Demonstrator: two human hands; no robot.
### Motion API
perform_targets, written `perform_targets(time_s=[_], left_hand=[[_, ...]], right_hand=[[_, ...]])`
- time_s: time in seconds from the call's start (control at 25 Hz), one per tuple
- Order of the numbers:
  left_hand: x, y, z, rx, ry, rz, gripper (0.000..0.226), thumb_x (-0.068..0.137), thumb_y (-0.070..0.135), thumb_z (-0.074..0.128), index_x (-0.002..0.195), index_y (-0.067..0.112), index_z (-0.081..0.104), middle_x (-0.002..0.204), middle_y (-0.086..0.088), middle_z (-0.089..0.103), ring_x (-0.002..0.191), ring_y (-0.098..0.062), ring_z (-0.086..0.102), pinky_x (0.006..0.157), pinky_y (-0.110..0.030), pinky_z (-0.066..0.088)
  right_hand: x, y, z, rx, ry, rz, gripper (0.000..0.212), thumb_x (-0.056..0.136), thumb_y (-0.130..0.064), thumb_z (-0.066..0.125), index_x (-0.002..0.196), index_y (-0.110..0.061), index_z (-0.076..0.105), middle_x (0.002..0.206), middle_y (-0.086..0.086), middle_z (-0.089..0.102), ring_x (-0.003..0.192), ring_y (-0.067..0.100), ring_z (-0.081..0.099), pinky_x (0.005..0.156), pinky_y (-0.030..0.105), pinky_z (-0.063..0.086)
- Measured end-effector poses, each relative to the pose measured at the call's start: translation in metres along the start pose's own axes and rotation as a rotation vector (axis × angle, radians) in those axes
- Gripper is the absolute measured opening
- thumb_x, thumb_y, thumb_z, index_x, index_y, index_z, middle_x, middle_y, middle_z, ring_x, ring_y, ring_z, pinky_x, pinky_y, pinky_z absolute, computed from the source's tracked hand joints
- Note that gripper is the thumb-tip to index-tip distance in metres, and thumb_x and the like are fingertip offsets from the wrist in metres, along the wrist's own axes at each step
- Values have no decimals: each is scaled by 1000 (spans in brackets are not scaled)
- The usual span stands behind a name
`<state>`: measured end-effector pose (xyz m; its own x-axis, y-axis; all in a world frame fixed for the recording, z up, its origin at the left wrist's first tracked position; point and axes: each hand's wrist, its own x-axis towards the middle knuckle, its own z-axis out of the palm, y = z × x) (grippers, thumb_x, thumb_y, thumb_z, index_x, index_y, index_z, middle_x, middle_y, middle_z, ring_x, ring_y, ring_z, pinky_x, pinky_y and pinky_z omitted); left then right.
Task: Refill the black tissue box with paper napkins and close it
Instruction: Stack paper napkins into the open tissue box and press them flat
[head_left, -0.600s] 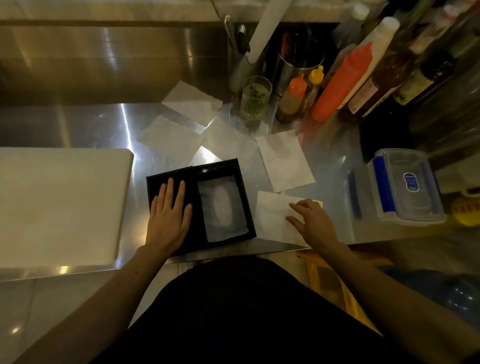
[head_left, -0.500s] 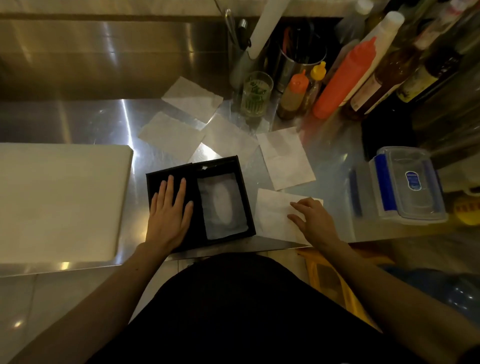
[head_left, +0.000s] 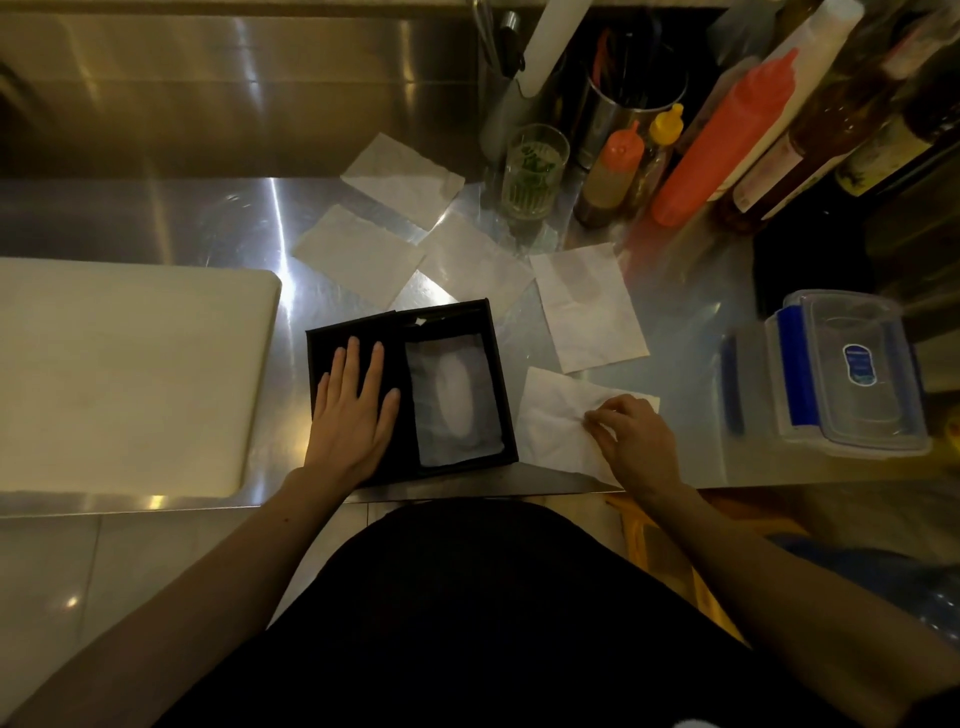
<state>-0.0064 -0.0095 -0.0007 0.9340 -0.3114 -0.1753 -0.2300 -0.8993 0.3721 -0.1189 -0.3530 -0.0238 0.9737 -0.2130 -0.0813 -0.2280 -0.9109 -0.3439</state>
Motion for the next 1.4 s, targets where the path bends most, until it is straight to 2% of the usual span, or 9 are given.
perform_targets(time_s=[0.12, 0.28, 0.52, 0.64, 0.8, 0.96, 1.16, 1.28, 1.4], left_hand=[[0, 0, -2, -2, -12, -2, 64, 99, 48, 18, 156, 21, 5, 164, -9, 0, 150, -24, -5, 120, -42, 1], [-1, -1, -3, -1, -13, 10, 63, 100, 47, 19, 156, 20, 6, 163, -10, 1, 150, -25, -3, 120, -43, 2], [1, -5, -2, 14, -17, 33, 64, 99, 50, 18, 156, 22, 6, 163, -10, 0, 150, -27, -2, 120, -45, 5], [2, -9, -2, 22, -29, 49, 65, 99, 52, 17, 156, 24, 4, 164, -8, -2, 150, -25, -5, 120, -43, 2], [4, -15, -2, 31, -39, 86, 67, 97, 56, 13, 156, 25, 2, 163, -7, -5, 149, -22, -10, 119, -40, -2], [5, -15, -4, 24, -43, 93, 67, 97, 56, 14, 156, 24, 2, 163, -9, -5, 149, -23, -10, 118, -39, -4], [6, -12, -6, -8, -50, 89, 67, 98, 52, 18, 156, 22, 4, 163, -13, -3, 150, -29, -6, 118, -42, -2], [5, -13, -8, -11, -47, 105, 66, 98, 50, 20, 156, 21, 6, 163, -15, -1, 150, -30, -4, 118, -42, -2], [3, -22, -11, -4, -41, 105, 66, 98, 50, 21, 156, 21, 5, 163, -15, -1, 150, -30, -3, 118, -43, -1]], right_hand=[[-1, -2, 1, -30, 14, -49, 10, 84, -22, 73, 90, -15, 75, 93, 10, 69, 78, 30, 64, 64, 38, 55], [-5, -7, 0, 28, 48, -36, 9, 85, -18, 72, 93, -14, 74, 94, 12, 69, 79, 33, 64, 64, 41, 56], [-4, -34, -27, 226, 170, 36, 14, 86, -20, 71, 96, -10, 73, 90, 9, 66, 80, 24, 61, 63, 39, 55], [3, -65, -51, 311, 281, -47, 15, 86, -17, 72, 97, -7, 72, 91, 9, 67, 81, 19, 62, 67, 31, 55], [16, -118, -84, 422, 370, -119, 14, 86, -15, 71, 98, -8, 71, 93, 3, 66, 80, 2, 55, 71, 9, 47], [27, -167, -94, 612, 427, -32, 12, 89, -24, 68, 100, -24, 68, 93, -8, 63, 82, -2, 58, 70, 8, 47], [34, -197, -51, 557, 275, 174, 11, 91, -25, 65, 98, -18, 71, 91, -6, 62, 76, 2, 58, 71, 7, 45], [32, -199, -22, 464, 226, 225, 15, 93, -26, 61, 98, -14, 70, 87, -5, 57, 74, 5, 54, 73, 17, 48], [28, -201, -5, 369, 123, 209, 25, 94, -34, 58, 105, -14, 66, 92, -3, 53, 74, 9, 53, 72, 25, 49]])
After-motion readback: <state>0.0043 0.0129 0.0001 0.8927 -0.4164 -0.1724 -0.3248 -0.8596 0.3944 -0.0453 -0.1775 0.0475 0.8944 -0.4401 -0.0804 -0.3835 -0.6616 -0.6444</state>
